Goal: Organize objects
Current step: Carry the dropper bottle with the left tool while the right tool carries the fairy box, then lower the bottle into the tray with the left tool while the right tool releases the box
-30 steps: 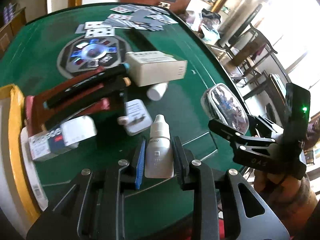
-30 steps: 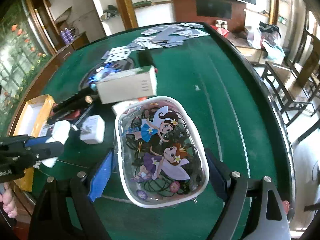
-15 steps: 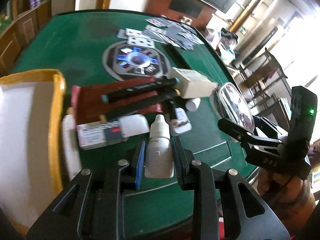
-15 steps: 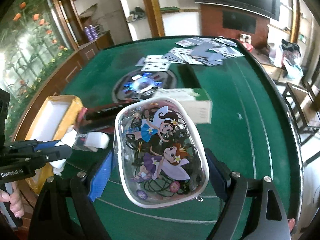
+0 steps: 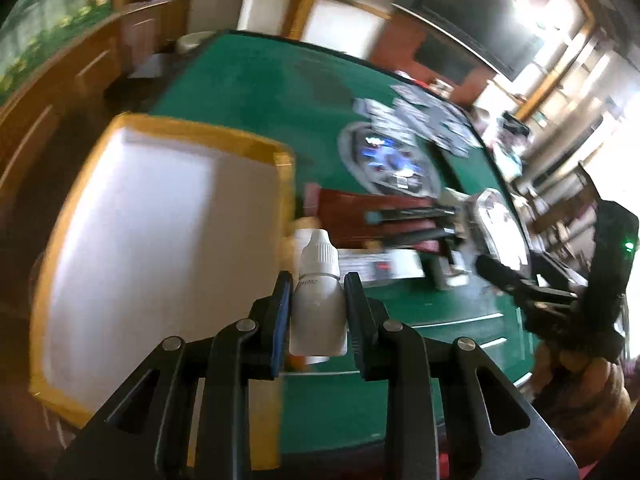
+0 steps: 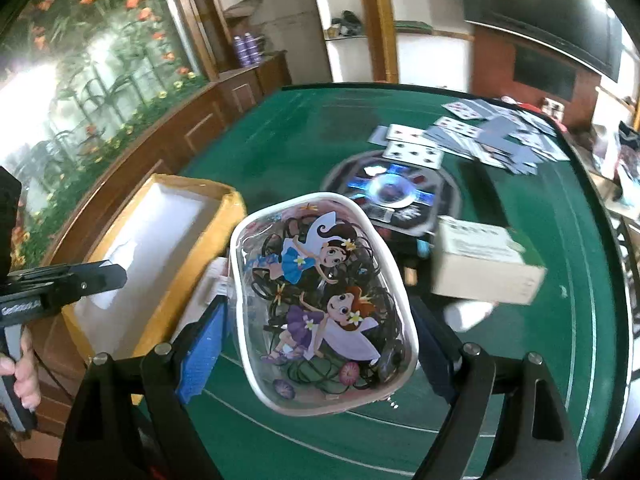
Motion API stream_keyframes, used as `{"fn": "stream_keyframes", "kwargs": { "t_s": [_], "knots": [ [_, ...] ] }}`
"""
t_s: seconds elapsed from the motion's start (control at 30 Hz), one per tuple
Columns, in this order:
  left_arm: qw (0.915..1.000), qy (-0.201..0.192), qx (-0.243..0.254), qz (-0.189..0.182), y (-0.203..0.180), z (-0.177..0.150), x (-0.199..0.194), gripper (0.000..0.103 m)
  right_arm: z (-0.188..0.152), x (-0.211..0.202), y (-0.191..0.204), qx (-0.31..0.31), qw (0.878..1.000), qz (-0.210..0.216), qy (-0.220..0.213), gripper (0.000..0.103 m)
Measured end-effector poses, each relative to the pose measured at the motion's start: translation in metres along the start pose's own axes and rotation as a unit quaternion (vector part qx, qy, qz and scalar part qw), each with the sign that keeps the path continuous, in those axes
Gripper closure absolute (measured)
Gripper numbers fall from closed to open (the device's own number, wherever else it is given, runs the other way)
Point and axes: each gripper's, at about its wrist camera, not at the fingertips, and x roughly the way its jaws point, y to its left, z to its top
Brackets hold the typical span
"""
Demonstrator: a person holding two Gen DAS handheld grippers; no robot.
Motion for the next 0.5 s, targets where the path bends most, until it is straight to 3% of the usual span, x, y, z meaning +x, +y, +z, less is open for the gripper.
{"fn": "stream_keyframes", "kwargs": {
  "t_s": [0.2,0.5],
  "knots": [
    [0.9975,0.001,-0.058,0.041,0.062,-0.016,-0.013,0.078,0.005,0.018,0.04,-0.038,0.999,0.035,0.017,0.017],
    [0.9928,-0.005,-0.1,0.066,0.111,-0.026,-0.025,0.078,-0.003,0.041,0.124,-0.121,0.985,0.11,0.048,0.017]
  ]
}}
